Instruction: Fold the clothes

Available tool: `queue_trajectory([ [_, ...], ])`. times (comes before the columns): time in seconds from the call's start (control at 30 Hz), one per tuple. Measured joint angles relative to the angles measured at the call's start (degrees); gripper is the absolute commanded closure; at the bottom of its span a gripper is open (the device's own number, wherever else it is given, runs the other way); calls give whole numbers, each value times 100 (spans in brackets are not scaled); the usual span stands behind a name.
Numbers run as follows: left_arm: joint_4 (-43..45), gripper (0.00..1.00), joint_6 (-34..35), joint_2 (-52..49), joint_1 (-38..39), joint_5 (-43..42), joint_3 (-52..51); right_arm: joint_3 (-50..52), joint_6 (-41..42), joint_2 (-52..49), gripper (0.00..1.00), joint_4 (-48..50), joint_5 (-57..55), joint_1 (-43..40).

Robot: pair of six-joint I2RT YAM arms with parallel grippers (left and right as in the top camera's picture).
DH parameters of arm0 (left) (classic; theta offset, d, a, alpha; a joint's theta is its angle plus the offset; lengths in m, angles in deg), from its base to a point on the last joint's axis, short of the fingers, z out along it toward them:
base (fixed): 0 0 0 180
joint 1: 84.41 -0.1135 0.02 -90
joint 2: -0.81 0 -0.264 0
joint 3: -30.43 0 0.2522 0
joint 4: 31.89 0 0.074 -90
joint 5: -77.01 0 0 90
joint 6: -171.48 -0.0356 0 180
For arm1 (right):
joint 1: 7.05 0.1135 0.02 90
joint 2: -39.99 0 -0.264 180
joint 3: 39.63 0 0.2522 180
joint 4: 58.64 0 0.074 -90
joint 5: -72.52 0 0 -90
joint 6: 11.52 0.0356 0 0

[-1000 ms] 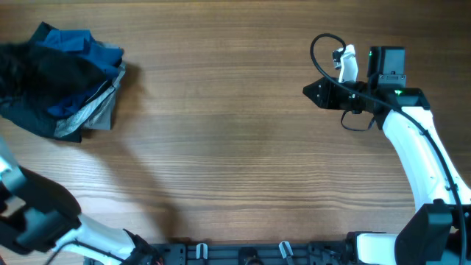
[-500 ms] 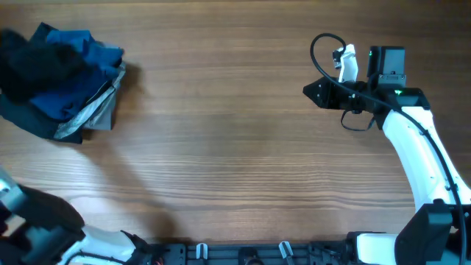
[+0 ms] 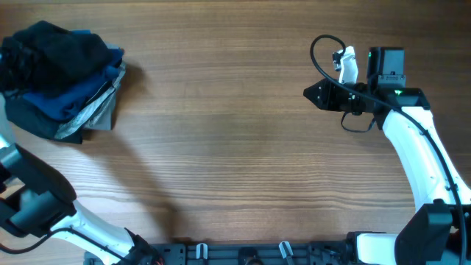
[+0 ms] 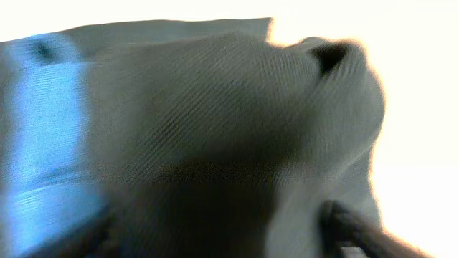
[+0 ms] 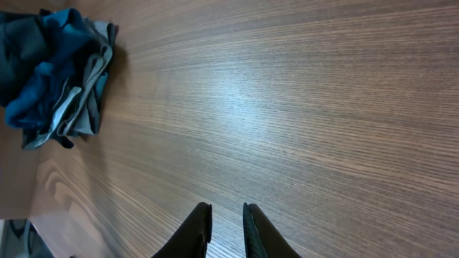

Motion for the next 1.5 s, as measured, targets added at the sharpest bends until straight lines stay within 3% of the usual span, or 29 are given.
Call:
queue_trajectory([
  [0.13,-546,0,-76,44,-273,208,11,0,2,0,86,-94,0,0],
  [0.23,-1023,1,-407,527,-413,-170,17,0,44,24,87,-144,-20,0],
  [0.37,-1729,0,-1834,1867,-168,-1469,245,-369,321,767,86,-188,-407,39],
  [0.47,-2441,0,-2876,2551,820,-1484,269,-850,372,1512,81,-321,-765,249],
  [0.5,-2483,0,-3067,2675,1115,-1401,267,-1014,385,1818,65,-431,-988,391],
  [0.57,-2465,0,-3373,2927,1665,-1067,267,-1180,431,2448,0,-520,-1425,621],
  [0.67,-2538,0,-3582,3392,2033,-382,267,-1189,417,3016,0,-614,-1814,640],
  [0.8,-2647,0,-3626,3705,2076,-160,267,-1189,428,3265,0,-828,-1974,640],
  [0.9,-2647,0,-3626,3716,2081,-103,267,-1189,428,3235,0,-1541,-2015,640],
  [1.1,-2653,0,-3626,3716,2081,-63,267,-1189,1526,2957,0,-2199,-2181,640],
  [1.2,-2653,0,-3626,3716,2081,-61,267,-1182,1040,3084,0,-1687,-2337,640],
  [1.4,-2658,0,-3626,3716,2081,-61,267,-1126,101,4374,0,-1519,-3373,649],
  [1.5,-2669,0,-3626,3716,2081,-44,267,155,-522,5069,0,-197,-3447,649],
])
